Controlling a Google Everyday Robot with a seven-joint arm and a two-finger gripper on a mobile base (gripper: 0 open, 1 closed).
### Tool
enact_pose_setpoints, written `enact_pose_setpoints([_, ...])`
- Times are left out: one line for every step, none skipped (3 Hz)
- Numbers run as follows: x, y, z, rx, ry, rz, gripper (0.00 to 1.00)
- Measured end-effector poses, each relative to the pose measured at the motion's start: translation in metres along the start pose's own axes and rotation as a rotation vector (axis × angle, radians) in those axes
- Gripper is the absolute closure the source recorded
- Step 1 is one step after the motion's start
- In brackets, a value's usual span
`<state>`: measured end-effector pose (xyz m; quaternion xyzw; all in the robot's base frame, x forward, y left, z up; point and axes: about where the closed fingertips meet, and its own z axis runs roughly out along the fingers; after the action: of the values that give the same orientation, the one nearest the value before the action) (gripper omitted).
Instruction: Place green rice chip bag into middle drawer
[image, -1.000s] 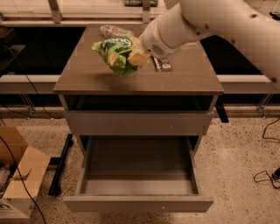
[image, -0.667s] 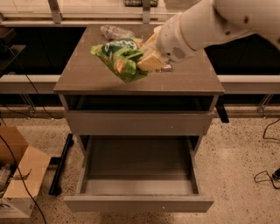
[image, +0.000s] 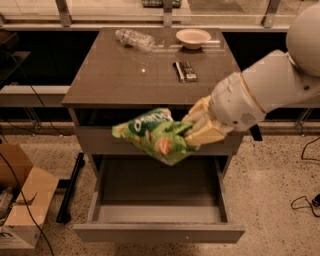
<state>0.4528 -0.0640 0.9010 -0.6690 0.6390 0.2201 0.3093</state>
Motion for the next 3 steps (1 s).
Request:
enact_pose_setpoints([0.034,0.035,0.035,-0.119,0.065,0.052,1.0])
enact_pose_setpoints([0.059,0.037,0.085,-0.16,0.117,0.116,1.0])
enact_pose_setpoints([0.087,0.022,0.144,-0.164,0.156,0.212,1.0])
